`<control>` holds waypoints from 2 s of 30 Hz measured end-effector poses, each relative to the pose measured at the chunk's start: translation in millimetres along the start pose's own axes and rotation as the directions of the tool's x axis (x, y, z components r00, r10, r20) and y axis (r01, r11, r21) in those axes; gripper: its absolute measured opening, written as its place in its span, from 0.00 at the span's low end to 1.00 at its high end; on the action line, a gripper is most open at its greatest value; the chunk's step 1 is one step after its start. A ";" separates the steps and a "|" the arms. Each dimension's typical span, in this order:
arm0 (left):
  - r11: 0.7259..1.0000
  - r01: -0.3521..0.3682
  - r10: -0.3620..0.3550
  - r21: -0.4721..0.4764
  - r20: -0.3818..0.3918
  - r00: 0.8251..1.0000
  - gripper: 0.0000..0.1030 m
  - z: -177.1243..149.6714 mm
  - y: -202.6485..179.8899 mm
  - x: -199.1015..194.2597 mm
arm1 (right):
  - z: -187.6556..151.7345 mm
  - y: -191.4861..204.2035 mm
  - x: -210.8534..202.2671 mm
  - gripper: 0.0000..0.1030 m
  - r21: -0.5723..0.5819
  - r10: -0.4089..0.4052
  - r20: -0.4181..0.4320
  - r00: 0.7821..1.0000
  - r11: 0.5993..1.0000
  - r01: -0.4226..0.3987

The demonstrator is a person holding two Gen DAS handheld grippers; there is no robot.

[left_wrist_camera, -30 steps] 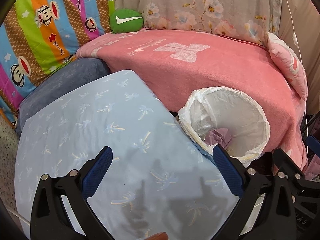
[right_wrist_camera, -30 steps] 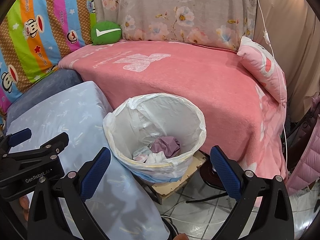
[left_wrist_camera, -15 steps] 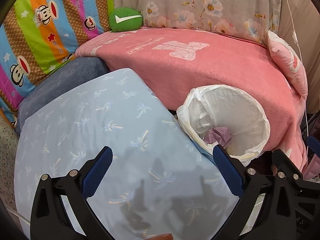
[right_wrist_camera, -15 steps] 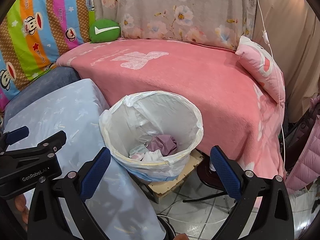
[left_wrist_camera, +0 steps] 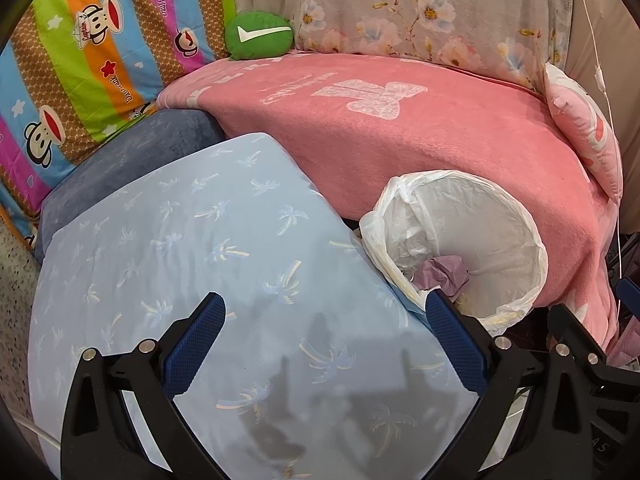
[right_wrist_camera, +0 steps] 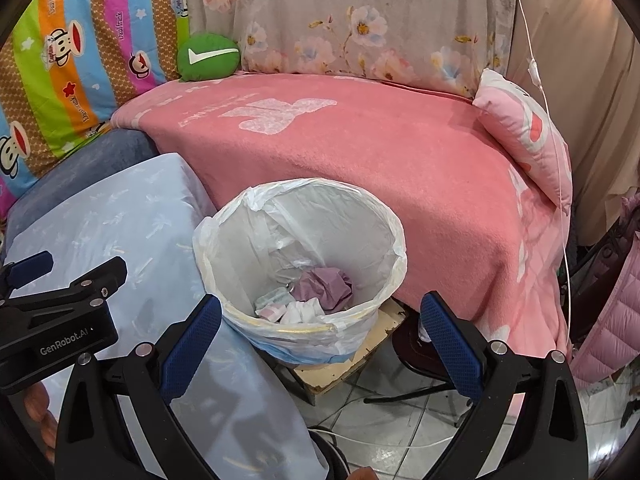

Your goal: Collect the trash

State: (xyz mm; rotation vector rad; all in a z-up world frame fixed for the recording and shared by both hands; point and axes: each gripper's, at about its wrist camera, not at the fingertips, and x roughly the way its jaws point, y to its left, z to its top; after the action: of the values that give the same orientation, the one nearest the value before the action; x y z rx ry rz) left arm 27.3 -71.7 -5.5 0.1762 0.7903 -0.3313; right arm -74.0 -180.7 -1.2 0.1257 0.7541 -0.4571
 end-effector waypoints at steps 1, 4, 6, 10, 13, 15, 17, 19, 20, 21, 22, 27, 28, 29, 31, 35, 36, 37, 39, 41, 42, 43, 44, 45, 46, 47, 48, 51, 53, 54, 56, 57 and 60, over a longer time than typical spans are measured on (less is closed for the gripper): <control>1.000 0.000 0.000 0.003 0.001 1.000 0.93 0.0 -0.6 0.0 | 0.3 0.3 0.9 0.94 0.000 -0.001 -0.002 1.000 1.000 0.001; 1.000 0.001 -0.001 0.011 0.001 1.000 0.93 1.1 -2.4 0.5 | 0.8 0.0 2.5 0.94 0.000 -0.002 -0.004 1.000 1.000 0.002; 1.000 -0.001 0.001 0.015 0.000 1.000 0.93 2.3 -3.4 1.6 | 1.7 -0.2 4.3 0.94 0.001 -0.002 -0.007 1.000 1.000 0.002; 1.000 -0.002 0.002 0.016 -0.003 1.000 0.93 4.2 -4.3 2.5 | 3.7 -1.8 6.1 0.94 0.005 -0.004 -0.009 1.000 1.000 0.005; 1.000 -0.004 0.004 0.018 -0.001 1.000 0.93 6.1 -5.3 2.5 | 5.6 -1.3 6.3 0.94 0.005 -0.005 -0.008 1.000 1.000 0.005; 1.000 -0.005 0.005 0.018 -0.001 1.000 0.93 7.3 -5.9 3.1 | 5.4 -1.6 6.3 0.94 0.005 -0.004 -0.007 1.000 1.000 0.004; 1.000 -0.006 0.006 0.017 -0.001 1.000 0.93 8.0 -5.5 3.3 | 6.6 -0.8 5.7 0.94 0.004 -0.003 -0.006 1.000 1.000 0.003; 1.000 -0.006 0.006 0.017 -0.001 1.000 0.93 8.7 -5.1 3.7 | 9.3 -0.7 6.1 0.94 0.004 -0.003 -0.005 1.000 1.000 0.003; 1.000 -0.007 0.007 0.016 0.000 1.000 0.93 9.3 -4.6 3.7 | 10.6 -0.4 6.3 0.94 0.004 -0.002 -0.006 1.000 1.000 0.002; 1.000 -0.008 0.008 0.016 -0.001 1.000 0.93 9.5 -4.5 3.9 | 11.6 0.1 7.0 0.94 0.003 -0.001 -0.008 1.000 1.000 0.001; 1.000 -0.008 0.008 0.015 -0.001 1.000 0.93 10.2 -3.9 4.3 | 12.1 0.7 7.3 0.94 0.001 -0.001 -0.009 1.000 1.000 0.001; 1.000 -0.012 0.012 0.009 -0.005 1.000 0.93 12.4 -1.4 7.1 | 11.6 2.7 9.2 0.94 -0.003 -0.003 -0.015 1.000 1.000 0.003; 1.000 -0.013 0.013 0.008 -0.006 1.000 0.93 12.5 -1.3 7.2 | 11.0 3.5 9.2 0.94 -0.002 -0.003 -0.017 1.000 1.000 0.003; 1.000 -0.014 0.014 0.007 -0.006 1.000 0.93 12.6 -1.0 7.9 | 10.9 3.5 10.1 0.94 -0.002 -0.002 -0.019 1.000 1.000 0.002; 1.000 -0.015 0.015 0.010 -0.007 1.000 0.93 12.2 -1.1 8.5 | 10.5 4.0 11.3 0.94 -0.005 -0.003 -0.022 1.000 1.000 0.002; 1.000 -0.018 0.018 0.009 -0.009 1.000 0.93 11.5 -1.1 9.1 | 10.3 4.6 11.9 0.94 -0.008 -0.004 -0.026 1.000 1.000 0.004; 1.000 -0.018 0.018 0.010 -0.008 1.000 0.93 11.2 -0.9 8.8 | 10.5 4.1 11.6 0.94 -0.006 -0.005 -0.025 1.000 1.000 0.005; 1.000 -0.021 0.021 0.010 -0.009 1.000 0.93 11.4 -1.0 9.0 | 10.6 3.5 11.3 0.94 -0.004 -0.005 -0.024 1.000 1.000 0.005; 1.000 -0.020 0.021 0.007 -0.013 1.000 0.93 11.1 -0.3 9.7 | 10.7 3.3 10.9 0.94 -0.001 -0.006 -0.023 1.000 1.000 0.006; 1.000 -0.024 0.024 0.007 -0.017 1.000 0.93 9.9 -0.4 10.8 | 10.4 3.7 11.1 0.94 -0.001 -0.005 -0.025 1.000 1.000 0.005; 1.000 -0.024 0.024 0.008 -0.019 1.000 0.93 9.3 -0.7 10.9 | 10.7 4.2 11.5 0.94 -0.002 -0.004 -0.025 1.000 1.000 0.004; 1.000 -0.025 0.025 0.010 -0.020 0.999 0.93 9.0 -0.9 11.2 | 10.8 4.4 11.7 0.94 -0.004 -0.003 -0.025 1.000 1.000 0.003; 1.000 -0.024 0.024 0.011 -0.021 0.999 0.93 8.7 -1.0 11.0 | 10.6 5.2 11.5 0.94 -0.005 -0.002 -0.026 1.000 1.000 0.002; 1.000 -0.024 0.024 0.012 -0.020 1.000 0.93 8.6 -1.2 10.7 | 10.8 5.4 11.7 0.94 -0.006 -0.001 -0.026 1.000 1.000 0.001; 1.000 -0.024 0.025 0.014 -0.019 1.000 0.93 8.3 -1.4 10.4 | 11.0 5.3 11.7 0.94 -0.007 0.000 -0.026 1.000 1.000 0.000; 1.000 -0.025 0.025 0.014 -0.019 0.999 0.93 8.3 -1.5 10.5 | 11.1 5.6 11.8 0.94 -0.008 0.001 -0.026 1.000 1.000 -0.001; 1.000 -0.026 0.027 0.014 -0.020 0.999 0.93 8.2 -1.5 10.5 | 11.0 6.1 12.0 0.94 -0.008 0.000 -0.026 1.000 1.000 -0.001; 1.000 -0.025 0.026 0.017 -0.025 0.999 0.93 7.7 -2.1 10.9 | 10.3 6.6 12.5 0.94 -0.008 0.003 -0.032 0.999 1.000 -0.003; 0.999 -0.026 0.026 0.021 -0.026 0.999 0.93 7.1 -3.1 11.5 | 9.2 6.2 13.5 0.94 -0.009 0.003 -0.035 0.999 1.000 -0.003; 0.999 -0.026 0.026 0.023 -0.026 0.999 0.93 7.2 -3.6 11.0 | 8.9 6.6 13.7 0.94 -0.009 0.004 -0.037 0.999 1.000 -0.004; 0.999 -0.033 0.034 0.029 -0.022 0.999 0.93 6.3 -4.1 11.5 | 8.8 6.7 14.4 0.94 -0.009 0.005 -0.038 0.999 1.000 -0.005; 0.999 -0.035 0.035 0.031 -0.023 0.999 0.93 6.1 -4.2 11.8 | 9.1 7.2 14.1 0.94 -0.011 0.007 -0.038 0.999 1.000 -0.007; 0.999 -0.037 0.038 0.032 -0.032 0.999 0.93 4.7 -4.1 13.8 | 9.6 7.2 14.3 0.94 -0.012 0.007 -0.037 0.999 1.000 -0.008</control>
State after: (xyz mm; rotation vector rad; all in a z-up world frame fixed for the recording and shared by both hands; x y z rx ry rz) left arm 38.0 -80.0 -12.3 0.2257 0.8132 -0.3062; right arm -55.6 -182.0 -4.4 0.1260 0.7923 -0.4440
